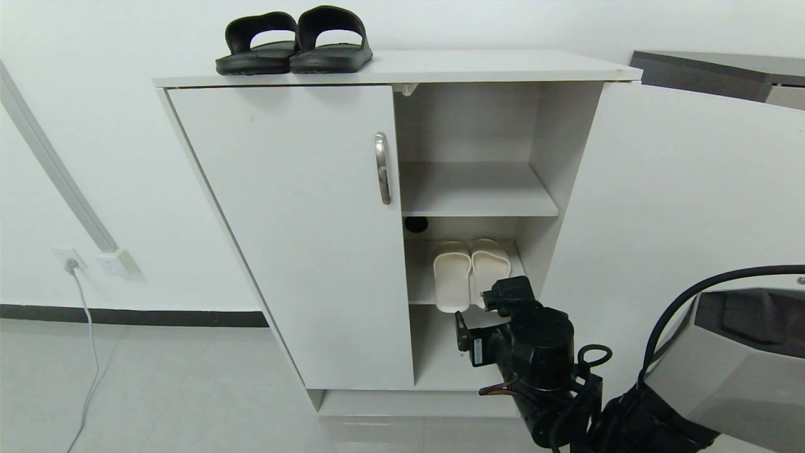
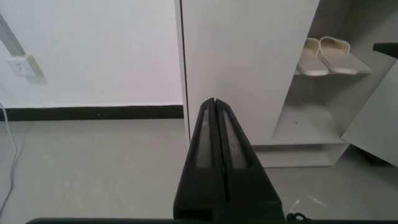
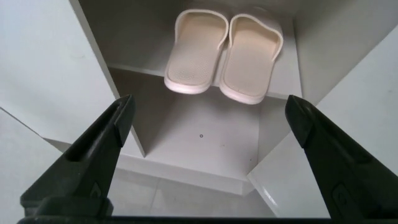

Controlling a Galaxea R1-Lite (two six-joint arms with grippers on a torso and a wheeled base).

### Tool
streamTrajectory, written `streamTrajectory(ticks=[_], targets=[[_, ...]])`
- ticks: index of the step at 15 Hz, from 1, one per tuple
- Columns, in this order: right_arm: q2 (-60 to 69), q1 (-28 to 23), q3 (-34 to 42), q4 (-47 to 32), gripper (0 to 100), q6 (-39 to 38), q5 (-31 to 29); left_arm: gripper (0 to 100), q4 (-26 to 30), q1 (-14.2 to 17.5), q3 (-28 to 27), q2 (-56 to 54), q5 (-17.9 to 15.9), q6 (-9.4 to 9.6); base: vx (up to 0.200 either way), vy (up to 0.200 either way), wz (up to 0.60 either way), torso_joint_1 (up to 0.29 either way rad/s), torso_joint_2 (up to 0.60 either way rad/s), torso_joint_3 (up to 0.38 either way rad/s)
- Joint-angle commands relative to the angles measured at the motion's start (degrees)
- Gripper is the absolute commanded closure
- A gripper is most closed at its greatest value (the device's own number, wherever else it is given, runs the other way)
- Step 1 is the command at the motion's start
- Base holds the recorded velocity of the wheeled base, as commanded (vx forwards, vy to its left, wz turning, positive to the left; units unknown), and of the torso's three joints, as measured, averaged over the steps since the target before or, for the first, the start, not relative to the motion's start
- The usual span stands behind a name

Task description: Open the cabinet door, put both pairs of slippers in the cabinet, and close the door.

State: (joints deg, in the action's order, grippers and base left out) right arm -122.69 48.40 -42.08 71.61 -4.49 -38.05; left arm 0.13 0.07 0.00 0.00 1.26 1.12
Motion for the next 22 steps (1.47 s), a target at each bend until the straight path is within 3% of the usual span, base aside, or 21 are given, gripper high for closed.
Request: streamTrajectory(ticks=[1,19,22], targets=[[-0.4,0.0,0.1,0.8,0,0.1,0.0,100,0.0,0.0,0.0,0.0,0.1,-0.07,0.000,0.000,0.00,0.000,0.00,0.000],[-0.6,0.3,0.7,2.3,0,0.2,0.0,100,0.0,0.0,0.0,0.0,0.2,-0.51,0.000,0.200,0.00,0.004,0.00,0.004],[-0.9,0.3,0.8,2.8,0,0.2,0.0,100,0.0,0.0,0.0,0.0,0.3,-0.59,0.000,0.000,0.00,0.000,0.00,0.000]])
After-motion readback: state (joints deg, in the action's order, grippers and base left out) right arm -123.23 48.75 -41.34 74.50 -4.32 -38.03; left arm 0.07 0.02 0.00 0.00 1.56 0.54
